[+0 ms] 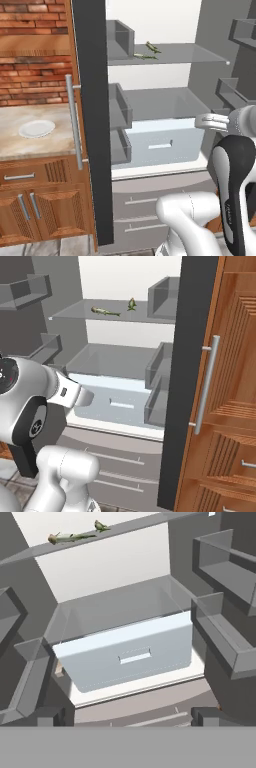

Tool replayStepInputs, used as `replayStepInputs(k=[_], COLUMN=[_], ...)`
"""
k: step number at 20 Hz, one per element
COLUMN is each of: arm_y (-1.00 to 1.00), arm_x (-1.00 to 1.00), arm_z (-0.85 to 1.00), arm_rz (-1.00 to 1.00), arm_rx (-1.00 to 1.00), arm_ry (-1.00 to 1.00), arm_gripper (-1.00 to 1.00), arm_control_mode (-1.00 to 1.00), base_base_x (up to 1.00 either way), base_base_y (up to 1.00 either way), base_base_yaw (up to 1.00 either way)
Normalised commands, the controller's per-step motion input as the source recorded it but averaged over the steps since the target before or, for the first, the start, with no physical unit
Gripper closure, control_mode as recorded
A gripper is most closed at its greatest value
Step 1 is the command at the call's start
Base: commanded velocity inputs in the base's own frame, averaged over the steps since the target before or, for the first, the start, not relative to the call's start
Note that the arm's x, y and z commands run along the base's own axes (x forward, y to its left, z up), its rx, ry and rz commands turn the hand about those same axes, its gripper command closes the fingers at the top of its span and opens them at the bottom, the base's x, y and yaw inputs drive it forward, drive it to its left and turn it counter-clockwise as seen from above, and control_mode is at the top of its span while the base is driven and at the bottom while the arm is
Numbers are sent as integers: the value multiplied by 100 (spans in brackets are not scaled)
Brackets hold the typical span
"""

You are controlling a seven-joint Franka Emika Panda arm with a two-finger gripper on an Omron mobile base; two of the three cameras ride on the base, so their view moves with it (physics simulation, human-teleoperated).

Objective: Place the fish on the counter behind the older fish on the same shelf of the fridge to maintain FIFO order. Close the fridge door when finished.

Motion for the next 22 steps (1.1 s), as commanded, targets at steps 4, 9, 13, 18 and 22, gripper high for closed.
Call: replayStepInputs(k=[4, 9, 13, 18, 22], arm_y=[0, 0, 0, 0, 0], arm_x=[0, 0, 0, 0, 0], arm_z=[0, 0, 0, 0, 0], arm_rz=[0, 0, 0, 0, 0], arm_rx=[0, 0, 0, 0, 0], arm_ry=[0, 0, 0, 0, 0], arm_gripper=[-100, -100, -100, -100, -100], arm_control_mode=[100, 100, 100, 100, 100], base_base_x=[-51, -30, -3, 0, 0], base_base_y=[-11, -21, -17, -25, -15], base_base_yaw=[0, 0, 0, 0, 0])
